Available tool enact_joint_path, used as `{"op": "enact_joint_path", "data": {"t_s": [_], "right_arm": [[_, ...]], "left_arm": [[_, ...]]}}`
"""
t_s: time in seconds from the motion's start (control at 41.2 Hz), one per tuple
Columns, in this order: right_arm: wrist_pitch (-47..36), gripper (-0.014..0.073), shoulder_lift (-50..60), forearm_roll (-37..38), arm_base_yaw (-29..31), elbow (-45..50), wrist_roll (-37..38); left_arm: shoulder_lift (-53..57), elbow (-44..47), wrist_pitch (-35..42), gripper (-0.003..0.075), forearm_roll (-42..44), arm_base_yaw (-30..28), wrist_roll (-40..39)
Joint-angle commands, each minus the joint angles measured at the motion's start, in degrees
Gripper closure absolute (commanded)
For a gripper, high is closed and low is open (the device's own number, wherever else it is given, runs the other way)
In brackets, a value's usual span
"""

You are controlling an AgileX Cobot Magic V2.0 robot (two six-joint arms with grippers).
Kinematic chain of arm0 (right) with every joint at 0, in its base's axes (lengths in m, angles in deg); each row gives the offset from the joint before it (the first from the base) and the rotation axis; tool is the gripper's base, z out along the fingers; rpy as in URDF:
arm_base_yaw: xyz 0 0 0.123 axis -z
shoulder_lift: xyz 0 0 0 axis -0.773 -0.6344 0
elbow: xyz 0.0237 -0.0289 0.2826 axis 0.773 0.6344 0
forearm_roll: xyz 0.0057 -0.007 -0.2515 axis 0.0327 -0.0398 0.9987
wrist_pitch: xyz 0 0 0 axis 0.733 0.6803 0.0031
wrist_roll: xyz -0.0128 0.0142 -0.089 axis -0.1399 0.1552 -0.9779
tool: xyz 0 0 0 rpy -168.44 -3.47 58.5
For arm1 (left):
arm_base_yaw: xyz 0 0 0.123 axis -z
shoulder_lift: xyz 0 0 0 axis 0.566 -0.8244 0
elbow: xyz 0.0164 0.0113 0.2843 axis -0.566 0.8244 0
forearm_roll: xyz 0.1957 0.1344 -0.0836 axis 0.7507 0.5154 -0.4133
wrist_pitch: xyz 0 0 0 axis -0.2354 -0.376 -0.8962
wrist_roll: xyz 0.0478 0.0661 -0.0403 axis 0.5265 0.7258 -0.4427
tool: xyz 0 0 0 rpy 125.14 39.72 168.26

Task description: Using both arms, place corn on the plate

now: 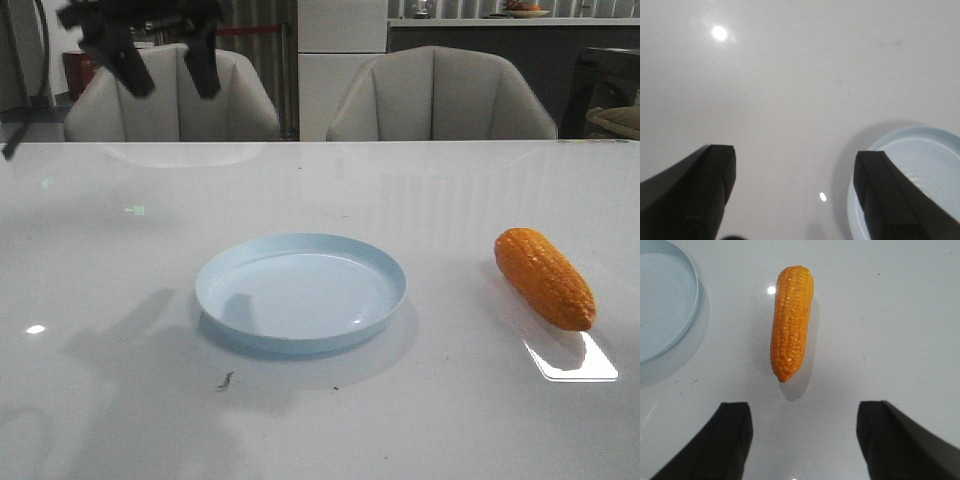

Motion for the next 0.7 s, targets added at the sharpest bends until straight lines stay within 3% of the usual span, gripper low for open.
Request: {"op": "enact_joint_path", "data": {"t_s": [0.0,0.17,0.315,0.509,0.679], "right_arm": [[-2.8,0.0043,0.68,-0.28,0.05,-1.95,-0.21],[-2.8,0.0043,0.68,-0.28,0.05,-1.95,-0.21],[-2.89,0.0043,0.68,-0.28,0.05,-1.95,-0.21],[-2.98,0.0043,0.68,-0.45,0.05,-1.95,-0.21],[-2.83,0.0043,0.68,-1.43,0.05,-1.95,-0.21]], "left_arm": [[9.71,-2.15,4.96,0.0174,4.02,-0.77,-0.3],[19.83,1.59,11.04,0.0174,5.35,-4.34,-0.37],[29.12,11.69,16.35,0.0174,6.85,-9.32,-0.37],[44.22,37.01,30.29,0.0174,6.63,-17.09,-0.37],[56.36,60.86,42.28,0.0174,5.67,-19.47,-0.37]]}}
